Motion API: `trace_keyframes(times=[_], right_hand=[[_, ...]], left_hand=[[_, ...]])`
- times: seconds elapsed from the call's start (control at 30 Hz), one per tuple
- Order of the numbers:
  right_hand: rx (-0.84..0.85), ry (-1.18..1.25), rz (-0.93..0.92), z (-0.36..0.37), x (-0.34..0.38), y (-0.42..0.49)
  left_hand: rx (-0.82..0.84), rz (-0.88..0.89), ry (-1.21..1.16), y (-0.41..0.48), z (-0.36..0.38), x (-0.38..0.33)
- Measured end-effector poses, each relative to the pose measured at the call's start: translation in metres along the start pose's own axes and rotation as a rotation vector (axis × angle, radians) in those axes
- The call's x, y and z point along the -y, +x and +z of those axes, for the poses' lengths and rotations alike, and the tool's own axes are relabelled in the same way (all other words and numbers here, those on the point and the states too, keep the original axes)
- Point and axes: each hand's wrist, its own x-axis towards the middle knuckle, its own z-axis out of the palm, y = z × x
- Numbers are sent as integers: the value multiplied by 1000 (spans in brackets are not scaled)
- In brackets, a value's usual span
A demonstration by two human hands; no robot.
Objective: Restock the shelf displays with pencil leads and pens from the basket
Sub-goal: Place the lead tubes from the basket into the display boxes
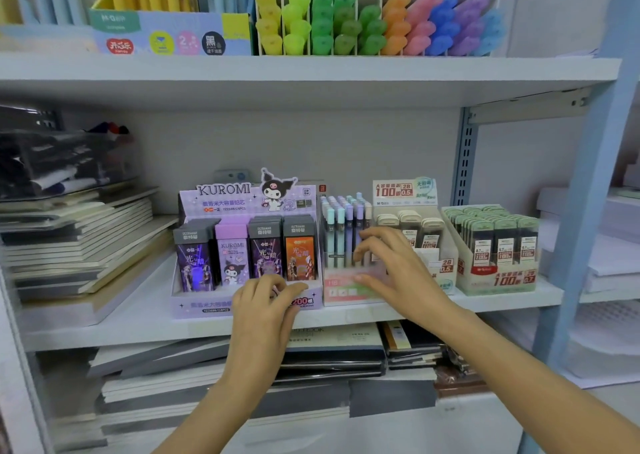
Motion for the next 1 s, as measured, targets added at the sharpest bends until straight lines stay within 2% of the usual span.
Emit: trace_keyframes(times=[0.1,0.17,0.3,0.4,0.57,1.0], right_hand=[[8,40,7,-7,-6,-1],[-51,21,55,-12,-13,-5],[-68,-165,200,-20,-29,-23],[-44,-149,150,-19,-35,-30],[-142,-44,98,-18,-37,-31],[-165,-34,122,-17,-35,-33]], left_hand=[[-14,-2,-45,6,7,-2],[-27,-5,-39,6,9,-2],[-26,46,30,5,14,-10],[-13,39,39,7,18,-19],[-44,8,36,8,24,-19],[-92,-21,41,11,29,-23]])
